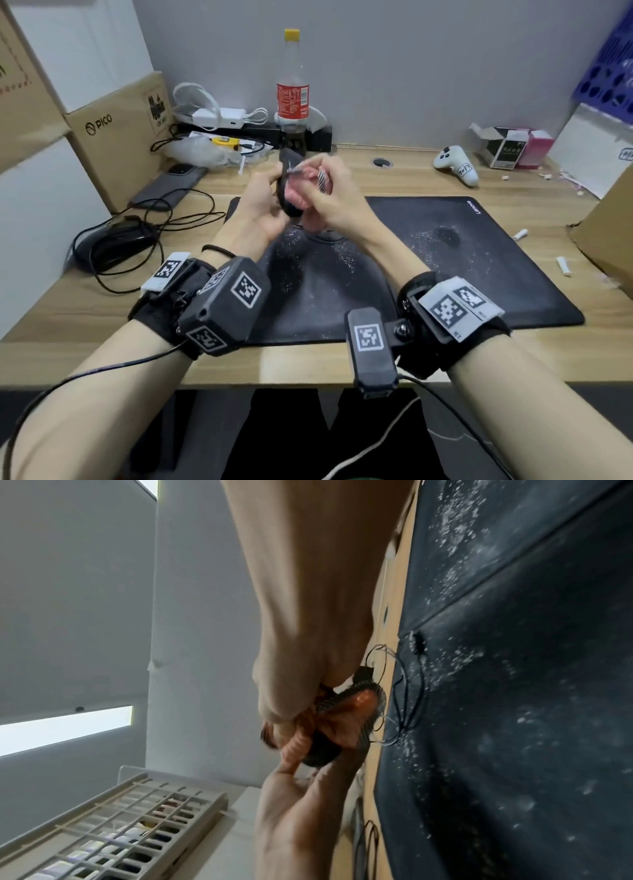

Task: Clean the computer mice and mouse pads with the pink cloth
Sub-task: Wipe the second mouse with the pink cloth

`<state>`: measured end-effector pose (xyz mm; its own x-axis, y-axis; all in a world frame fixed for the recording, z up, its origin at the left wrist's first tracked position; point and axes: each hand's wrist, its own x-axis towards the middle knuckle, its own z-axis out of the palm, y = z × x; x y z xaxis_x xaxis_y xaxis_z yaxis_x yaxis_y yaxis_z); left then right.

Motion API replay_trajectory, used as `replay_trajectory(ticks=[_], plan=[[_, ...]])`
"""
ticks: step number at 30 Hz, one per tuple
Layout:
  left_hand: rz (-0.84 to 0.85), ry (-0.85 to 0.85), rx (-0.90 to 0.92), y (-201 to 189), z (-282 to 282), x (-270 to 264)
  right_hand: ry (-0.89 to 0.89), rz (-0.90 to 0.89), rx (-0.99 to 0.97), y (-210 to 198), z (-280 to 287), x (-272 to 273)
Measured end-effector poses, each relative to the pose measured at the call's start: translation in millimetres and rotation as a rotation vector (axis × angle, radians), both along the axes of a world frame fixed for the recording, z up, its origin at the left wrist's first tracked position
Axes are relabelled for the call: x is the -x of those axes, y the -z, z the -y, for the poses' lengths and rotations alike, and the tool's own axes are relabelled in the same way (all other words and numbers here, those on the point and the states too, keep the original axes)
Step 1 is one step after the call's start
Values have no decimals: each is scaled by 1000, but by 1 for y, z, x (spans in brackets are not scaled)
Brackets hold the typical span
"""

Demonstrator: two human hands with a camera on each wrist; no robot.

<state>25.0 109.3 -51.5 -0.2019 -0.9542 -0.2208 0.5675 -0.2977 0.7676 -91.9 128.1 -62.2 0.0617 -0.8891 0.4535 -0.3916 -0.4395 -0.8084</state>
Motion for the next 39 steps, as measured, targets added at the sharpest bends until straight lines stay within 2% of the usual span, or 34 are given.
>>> replay_trajectory(ticks=[3,4,6,10,13,16,19,25,27,31,33,36,39], plan=[[36,-33,-9,0,-5,-6,-120,-54,-114,12,-3,19],[30,-32,-2,-1,-7,-8,-108,-71,-158,15,-1,28],[61,12,44,-2,-7,-12,33,-73,-219,18,7,42],[130,158,147,3,-10,-10,203,290,-160,0,21,42],[91,216,195,5,-17,-4,254,292,-80,-20,26,32],[129,247,256,9,-17,1,227,296,-118,-15,28,29],[160,205,261,10,-13,4,159,327,-150,-4,17,29],[55,82,145,7,-4,7,-33,104,-112,-5,-7,20],[32,111,140,4,-6,7,28,110,-89,-9,-4,22],[84,214,235,6,-18,9,319,233,-67,-15,18,40],[81,258,289,8,-20,10,371,261,-68,-14,24,43],[68,184,293,4,-17,11,296,244,-53,-9,17,38],[24,72,185,-3,-11,11,98,162,-84,-5,1,32]])
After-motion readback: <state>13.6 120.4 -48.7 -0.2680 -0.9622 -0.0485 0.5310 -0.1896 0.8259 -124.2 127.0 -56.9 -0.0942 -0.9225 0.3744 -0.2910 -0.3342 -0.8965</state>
